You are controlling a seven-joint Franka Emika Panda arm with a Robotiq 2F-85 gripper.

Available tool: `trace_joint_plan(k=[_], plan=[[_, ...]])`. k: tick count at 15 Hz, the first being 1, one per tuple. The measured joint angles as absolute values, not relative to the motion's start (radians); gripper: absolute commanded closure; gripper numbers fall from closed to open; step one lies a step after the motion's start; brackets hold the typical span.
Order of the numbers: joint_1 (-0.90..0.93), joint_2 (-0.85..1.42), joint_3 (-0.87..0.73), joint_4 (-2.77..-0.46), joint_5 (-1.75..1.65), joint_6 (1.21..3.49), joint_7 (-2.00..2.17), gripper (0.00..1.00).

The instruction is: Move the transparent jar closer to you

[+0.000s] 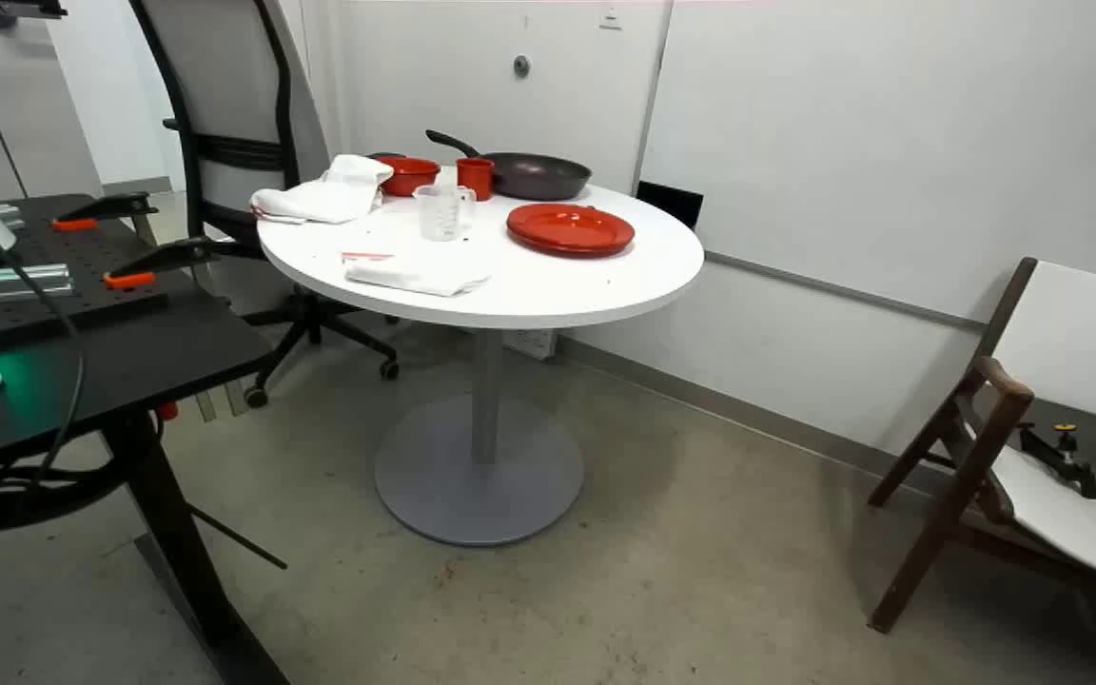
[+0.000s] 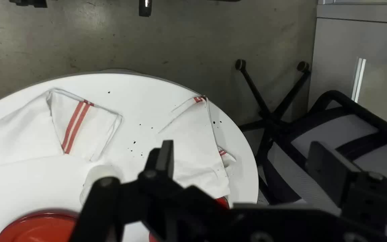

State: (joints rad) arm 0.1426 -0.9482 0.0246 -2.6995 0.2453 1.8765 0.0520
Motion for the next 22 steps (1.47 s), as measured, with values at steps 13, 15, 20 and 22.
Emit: trace_joint_plan(k=[13, 15, 20, 22], plan=[[0.14, -0.94, 0.027, -2.7, 0.247, 1.876, 0.05, 0.0], [0.14, -0.92, 0.027, -2.7, 0.258, 1.88, 0.05, 0.0], [0.14, -0.785, 0.026, -2.694, 0.284, 1.994, 0.036, 0.0], [0.139, -0.705, 0.02, -2.68, 0.285, 2.061, 0.028, 0.0]])
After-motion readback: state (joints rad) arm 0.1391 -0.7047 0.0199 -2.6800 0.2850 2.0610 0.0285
